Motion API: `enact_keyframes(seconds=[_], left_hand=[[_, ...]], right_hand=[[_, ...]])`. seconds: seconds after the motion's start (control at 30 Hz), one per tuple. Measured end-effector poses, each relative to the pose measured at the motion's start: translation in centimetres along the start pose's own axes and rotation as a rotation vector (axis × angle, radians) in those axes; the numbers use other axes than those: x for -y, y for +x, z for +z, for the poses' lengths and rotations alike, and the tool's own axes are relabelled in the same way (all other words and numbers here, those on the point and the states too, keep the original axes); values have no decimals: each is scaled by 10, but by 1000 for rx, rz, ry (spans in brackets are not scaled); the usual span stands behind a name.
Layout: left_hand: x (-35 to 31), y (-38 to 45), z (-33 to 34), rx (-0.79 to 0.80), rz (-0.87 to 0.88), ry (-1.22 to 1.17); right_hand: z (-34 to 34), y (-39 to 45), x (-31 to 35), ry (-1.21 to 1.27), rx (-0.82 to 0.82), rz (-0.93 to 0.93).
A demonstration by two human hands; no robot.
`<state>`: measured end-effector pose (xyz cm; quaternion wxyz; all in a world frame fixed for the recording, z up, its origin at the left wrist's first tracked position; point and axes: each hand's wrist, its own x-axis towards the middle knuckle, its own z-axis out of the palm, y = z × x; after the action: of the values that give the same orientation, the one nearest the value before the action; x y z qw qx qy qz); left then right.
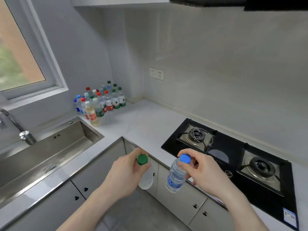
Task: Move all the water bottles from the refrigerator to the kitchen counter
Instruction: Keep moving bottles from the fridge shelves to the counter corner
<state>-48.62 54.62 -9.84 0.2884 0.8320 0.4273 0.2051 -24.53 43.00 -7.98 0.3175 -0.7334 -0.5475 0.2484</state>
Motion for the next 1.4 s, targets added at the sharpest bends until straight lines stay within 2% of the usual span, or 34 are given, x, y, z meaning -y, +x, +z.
enact_keyframes(seconds=[0.2,0.43,0.9,1.23,1.4], left_hand=[[50,19,-41,-65,-68,-3],[94,59,-63,-135,-155,13],[142,240,-92,-185,-285,120],[192,335,-115,-190,-357,176],[231,383,-126,-136,-366,235]], right_hand=[[32,55,40,22,97,-52],[58,139,54,9,183,-115],[66,363,51,13,274,-213],[87,479,57,2,283,-238],[112,529,63,10,303,-218]])
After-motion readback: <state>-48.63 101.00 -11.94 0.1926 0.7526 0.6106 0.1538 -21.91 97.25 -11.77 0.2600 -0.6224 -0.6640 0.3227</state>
